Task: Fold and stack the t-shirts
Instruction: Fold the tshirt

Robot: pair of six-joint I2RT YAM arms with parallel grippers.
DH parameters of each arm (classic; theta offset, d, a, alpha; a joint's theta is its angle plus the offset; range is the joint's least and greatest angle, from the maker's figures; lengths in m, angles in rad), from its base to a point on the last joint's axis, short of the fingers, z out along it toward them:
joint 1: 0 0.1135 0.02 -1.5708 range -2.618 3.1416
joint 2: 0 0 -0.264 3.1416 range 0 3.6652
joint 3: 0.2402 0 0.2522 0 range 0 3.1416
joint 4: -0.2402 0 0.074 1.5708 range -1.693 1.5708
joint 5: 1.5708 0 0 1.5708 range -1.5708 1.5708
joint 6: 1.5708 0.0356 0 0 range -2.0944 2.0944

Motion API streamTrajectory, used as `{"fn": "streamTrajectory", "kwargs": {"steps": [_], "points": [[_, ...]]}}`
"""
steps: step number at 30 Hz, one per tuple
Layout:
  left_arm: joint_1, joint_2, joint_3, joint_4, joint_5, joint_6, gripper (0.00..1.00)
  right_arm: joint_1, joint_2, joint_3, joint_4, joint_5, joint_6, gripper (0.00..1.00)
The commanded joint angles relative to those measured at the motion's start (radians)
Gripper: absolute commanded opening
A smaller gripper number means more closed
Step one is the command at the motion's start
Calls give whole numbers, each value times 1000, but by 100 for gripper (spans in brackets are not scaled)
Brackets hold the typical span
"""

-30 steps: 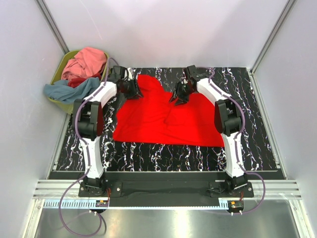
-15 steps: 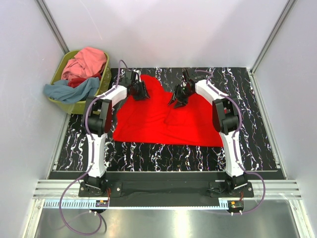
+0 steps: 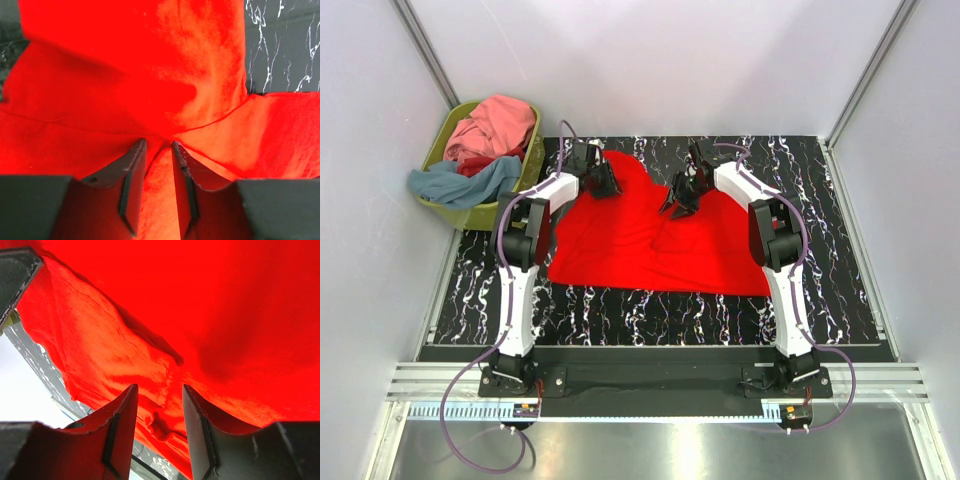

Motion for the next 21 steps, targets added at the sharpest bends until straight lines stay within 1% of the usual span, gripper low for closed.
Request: {"fn": "streamTrajectory", "kwargs": {"steps": [1,8,15,16,19,21], "points": [[-13,15,46,64,20,-21,32,-1,-6,0,30,-23,19,48],[-22,42,73,64,38,-57,33,-1,-3,-4,36,-28,22,48],[-22,-49,-12,93,-21,-48,34,-1,0,-6,38,-32,19,48],[-22,-75,-23,93,-41,-47,34,-2,2,-6,36,-35,19,48],[-22,-84,-23,57,-103,-15,43,-7,-1,-6,38,-41,14,48],[-19,-74,13,3,-109,19,43,-10,-3,-6,36,-41,11,49]]}}
